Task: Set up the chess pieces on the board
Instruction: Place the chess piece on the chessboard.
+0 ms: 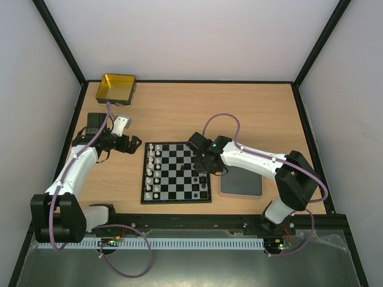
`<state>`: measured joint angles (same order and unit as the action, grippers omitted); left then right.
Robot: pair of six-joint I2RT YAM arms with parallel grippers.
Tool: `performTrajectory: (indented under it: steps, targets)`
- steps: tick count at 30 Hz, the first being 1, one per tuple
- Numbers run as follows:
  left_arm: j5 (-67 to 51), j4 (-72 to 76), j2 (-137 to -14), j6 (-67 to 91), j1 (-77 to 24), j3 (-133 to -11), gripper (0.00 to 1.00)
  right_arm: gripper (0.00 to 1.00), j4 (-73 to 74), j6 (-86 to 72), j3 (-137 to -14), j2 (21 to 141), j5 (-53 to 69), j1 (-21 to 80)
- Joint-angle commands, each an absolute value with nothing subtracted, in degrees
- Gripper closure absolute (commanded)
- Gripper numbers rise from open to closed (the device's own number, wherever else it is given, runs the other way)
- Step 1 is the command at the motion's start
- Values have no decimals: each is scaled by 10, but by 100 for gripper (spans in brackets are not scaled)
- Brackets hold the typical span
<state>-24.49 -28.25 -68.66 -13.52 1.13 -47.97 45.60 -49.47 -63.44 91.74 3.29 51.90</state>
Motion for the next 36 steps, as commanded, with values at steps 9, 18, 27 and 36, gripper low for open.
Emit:
performTrajectory:
  steps: [9,18,27,36]
  targets:
    - [-250,-292,-684,-138,8,-486,0,87,443,-501,-632,939,34,530]
    - [-250,-293,-684,-138,8,-486,0,87,438,-506,-630,944,32,531]
    - [-250,-293,-683,-138,8,-486,1,83,435,-505,-630,948,33,531]
    - [-249,-293,-684,-138,8,-486,0,79,440,-506,-635,947,30,531]
